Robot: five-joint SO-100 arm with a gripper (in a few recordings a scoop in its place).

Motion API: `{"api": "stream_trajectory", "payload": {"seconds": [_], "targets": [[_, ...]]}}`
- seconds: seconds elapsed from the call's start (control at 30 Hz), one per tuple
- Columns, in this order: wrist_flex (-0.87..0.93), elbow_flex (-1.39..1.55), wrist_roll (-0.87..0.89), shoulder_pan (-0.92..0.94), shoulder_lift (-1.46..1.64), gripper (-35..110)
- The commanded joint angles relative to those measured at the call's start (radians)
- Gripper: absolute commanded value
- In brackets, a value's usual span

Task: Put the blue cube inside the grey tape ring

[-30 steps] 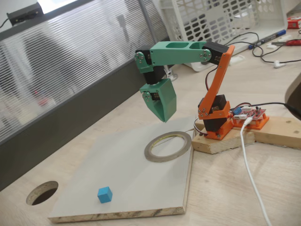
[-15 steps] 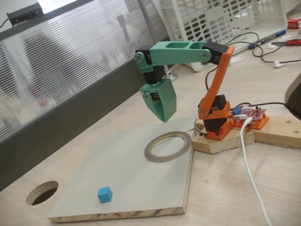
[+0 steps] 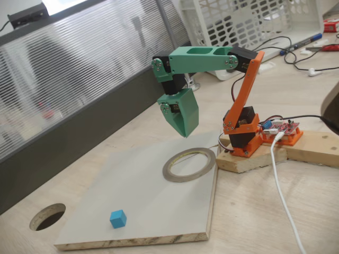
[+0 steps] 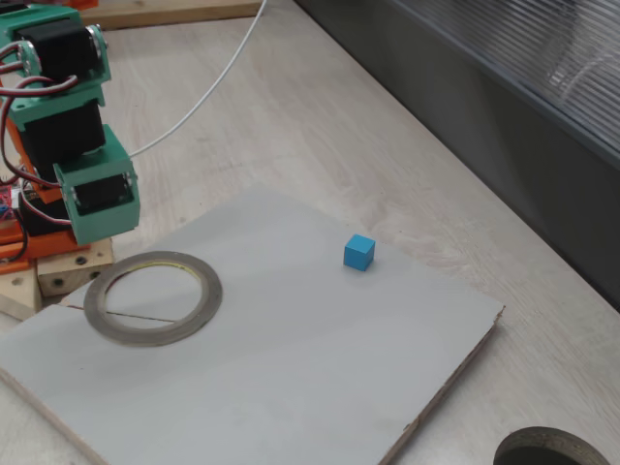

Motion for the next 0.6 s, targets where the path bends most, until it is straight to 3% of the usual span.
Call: {"api": "stream_trajectory", "payload": {"seconds": [0.0,0.17,0.4,0.57], "targets": [[0.005,0.006,0.009,0.002,0.011,1],[0.005,0.005,0.009,-0.101,0.020,1],[0.005,0.005,0.009,-0.759,0.011,1],[0.003,0.005,0.009,-0.838,0.011,1]]}}
